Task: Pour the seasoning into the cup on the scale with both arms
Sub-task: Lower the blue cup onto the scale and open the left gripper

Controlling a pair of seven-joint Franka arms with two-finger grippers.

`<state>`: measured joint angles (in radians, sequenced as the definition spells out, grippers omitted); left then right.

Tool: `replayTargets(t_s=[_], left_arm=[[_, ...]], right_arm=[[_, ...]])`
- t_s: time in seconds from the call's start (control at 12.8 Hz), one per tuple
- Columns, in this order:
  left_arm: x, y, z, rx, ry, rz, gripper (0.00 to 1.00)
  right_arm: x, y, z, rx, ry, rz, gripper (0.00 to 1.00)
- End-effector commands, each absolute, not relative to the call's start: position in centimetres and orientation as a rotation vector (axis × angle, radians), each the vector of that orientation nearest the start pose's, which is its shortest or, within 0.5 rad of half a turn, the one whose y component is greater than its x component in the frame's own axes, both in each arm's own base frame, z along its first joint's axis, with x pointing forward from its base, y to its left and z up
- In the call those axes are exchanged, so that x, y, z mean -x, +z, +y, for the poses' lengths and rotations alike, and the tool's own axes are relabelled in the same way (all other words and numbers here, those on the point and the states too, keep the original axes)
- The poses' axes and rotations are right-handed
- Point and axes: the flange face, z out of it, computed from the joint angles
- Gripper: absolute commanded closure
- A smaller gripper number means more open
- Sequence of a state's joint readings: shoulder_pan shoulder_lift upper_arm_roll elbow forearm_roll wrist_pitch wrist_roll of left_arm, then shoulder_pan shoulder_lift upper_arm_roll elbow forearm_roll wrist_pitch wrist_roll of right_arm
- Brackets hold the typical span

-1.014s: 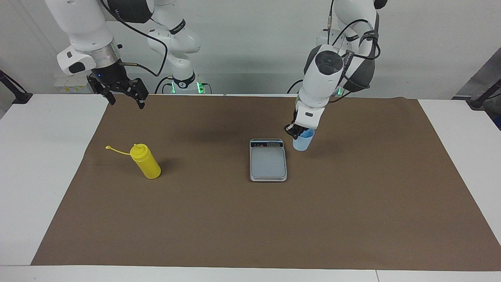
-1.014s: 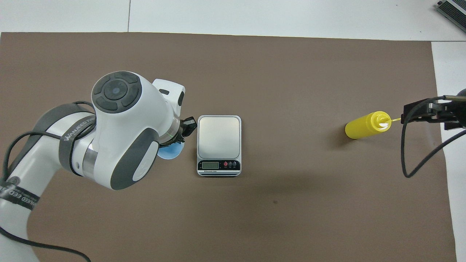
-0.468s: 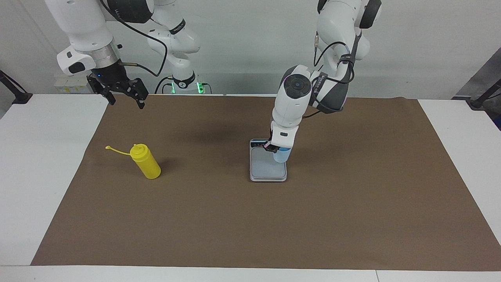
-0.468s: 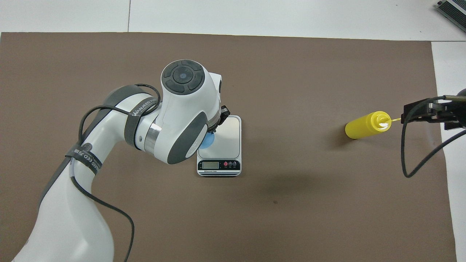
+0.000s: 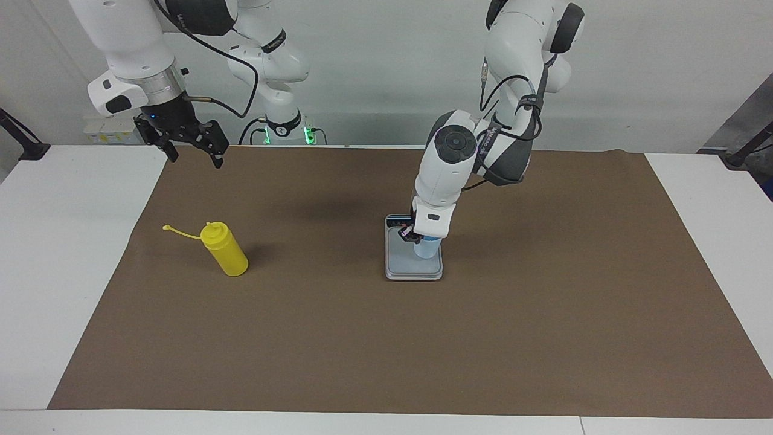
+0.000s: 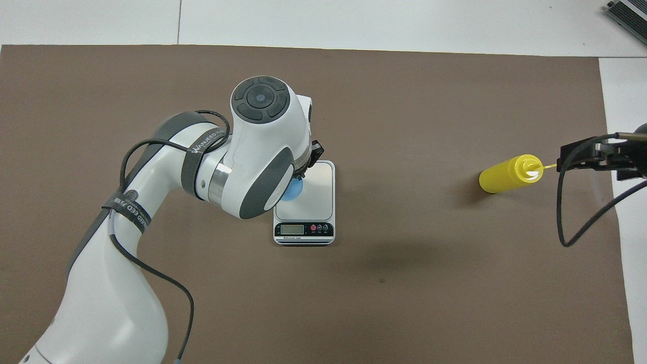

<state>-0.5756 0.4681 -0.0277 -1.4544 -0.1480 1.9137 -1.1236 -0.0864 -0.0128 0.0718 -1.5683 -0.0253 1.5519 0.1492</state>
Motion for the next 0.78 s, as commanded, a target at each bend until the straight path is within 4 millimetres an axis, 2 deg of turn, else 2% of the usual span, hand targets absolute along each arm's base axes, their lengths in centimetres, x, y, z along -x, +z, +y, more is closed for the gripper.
replayTargets(t_s=[0.0, 0.23, 0.47, 0.62, 0.7], left_arm=[[-56.7, 40.9, -40.6, 3.109, 0.223, -0.968, 1.0], [-56.4, 39.1, -40.4, 3.109, 0.237, -0.995, 1.0], [-56.3, 38.9, -40.4, 3.104, 0.25, -0.992, 0.98], [-56.3, 39.1, -40.3, 3.101, 0.254, -0.988, 0.71], [-56.4, 39.2, -40.2, 3.094, 0.26, -0.982, 0.67]], right_arm=[[-54.4, 63.2, -1.1, 3.142, 0.004, 0.283, 0.0], [-54.4, 63.2, -1.1, 3.142, 0.004, 0.283, 0.0], [-54.4, 63.1, -1.1, 3.142, 0.006, 0.283, 0.0], [-54.4, 63.2, -1.1, 3.142, 0.004, 0.283, 0.0], [-54.4, 63.2, -1.1, 3.142, 0.004, 0.283, 0.0]])
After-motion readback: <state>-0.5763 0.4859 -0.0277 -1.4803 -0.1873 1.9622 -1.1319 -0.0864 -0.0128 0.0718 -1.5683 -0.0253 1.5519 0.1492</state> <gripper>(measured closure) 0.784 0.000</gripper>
